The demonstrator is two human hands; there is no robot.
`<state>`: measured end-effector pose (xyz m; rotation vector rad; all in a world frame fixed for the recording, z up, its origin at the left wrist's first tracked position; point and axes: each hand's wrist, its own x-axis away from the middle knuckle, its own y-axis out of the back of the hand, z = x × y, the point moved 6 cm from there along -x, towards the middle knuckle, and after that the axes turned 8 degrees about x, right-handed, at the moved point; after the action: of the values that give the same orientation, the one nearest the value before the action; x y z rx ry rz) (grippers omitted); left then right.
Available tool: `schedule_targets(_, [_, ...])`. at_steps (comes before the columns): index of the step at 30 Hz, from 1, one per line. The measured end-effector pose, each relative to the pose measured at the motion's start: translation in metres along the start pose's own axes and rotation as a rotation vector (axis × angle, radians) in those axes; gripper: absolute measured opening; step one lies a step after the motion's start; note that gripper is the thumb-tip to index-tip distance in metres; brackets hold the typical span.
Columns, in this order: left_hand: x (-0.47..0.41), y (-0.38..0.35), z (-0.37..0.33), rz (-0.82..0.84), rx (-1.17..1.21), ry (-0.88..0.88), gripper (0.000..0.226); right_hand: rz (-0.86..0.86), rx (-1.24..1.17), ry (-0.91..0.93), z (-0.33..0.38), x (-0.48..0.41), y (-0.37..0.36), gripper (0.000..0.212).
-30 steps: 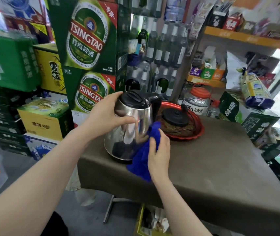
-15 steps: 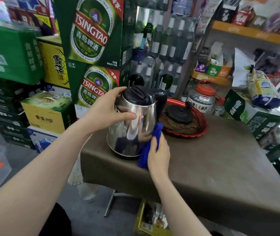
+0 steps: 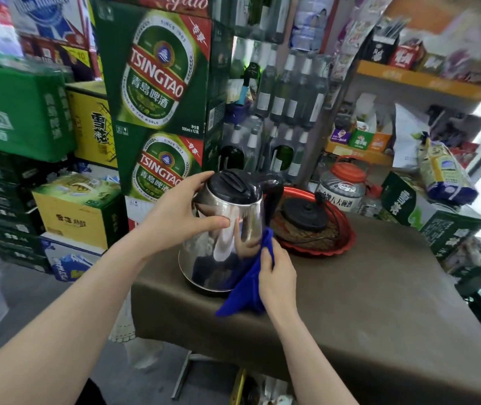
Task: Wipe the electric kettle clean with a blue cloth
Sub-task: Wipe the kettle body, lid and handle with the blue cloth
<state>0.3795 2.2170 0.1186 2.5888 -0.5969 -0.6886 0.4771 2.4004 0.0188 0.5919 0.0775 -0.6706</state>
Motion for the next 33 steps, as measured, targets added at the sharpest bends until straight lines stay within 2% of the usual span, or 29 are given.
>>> schedule_targets(1, [0.0,-0.001,0.002,-0.005,-0.006,-0.005,0.096,-0.012,0.02,0.039,0.001,0.006,0.003,0.037])
schedule_targets(4, [0.002,-0.006,0.001,-0.06,0.027,-0.022,0.095,-0.177,0.079,0.321,0.036,0.016,0.017,0.037])
schedule_targets(6, [0.003,-0.009,0.002,-0.121,0.069,-0.007,0.099,-0.207,0.143,0.431,0.064,0.002,0.02,0.041])
schedule_targets(8, [0.002,-0.009,0.005,-0.148,0.098,-0.005,0.101,-0.169,0.211,0.488,0.093,-0.023,0.023,0.04])
schedule_targets(11, [-0.001,-0.007,0.008,-0.148,0.119,0.011,0.105,-0.003,0.352,0.574,0.124,-0.061,0.024,0.034])
schedule_targets(13, [-0.002,-0.007,0.01,-0.144,0.112,0.013,0.108,0.056,0.376,0.601,0.126,-0.069,0.026,0.034])
schedule_targets(18, [-0.001,-0.007,0.013,-0.156,0.063,0.002,0.106,-0.115,0.312,0.541,0.079,-0.013,0.035,0.04])
schedule_targets(21, [-0.002,-0.006,0.012,-0.17,0.037,-0.023,0.105,-0.123,0.295,0.531,0.079,-0.013,0.037,0.041])
schedule_targets(24, [-0.001,-0.006,0.011,-0.159,0.054,-0.023,0.106,-0.034,0.374,0.594,0.121,-0.047,0.031,0.037])
schedule_targets(28, [-0.001,-0.005,0.011,-0.165,0.061,-0.012,0.107,0.217,0.397,0.568,0.158,-0.081,0.009,0.036])
schedule_targets(30, [-0.002,-0.005,0.012,-0.167,0.059,-0.01,0.106,0.156,0.358,0.585,0.149,-0.074,0.015,0.035])
schedule_targets(33, [-0.001,-0.005,0.011,-0.177,0.045,-0.021,0.106,-0.04,0.277,0.608,0.115,-0.03,0.032,0.039])
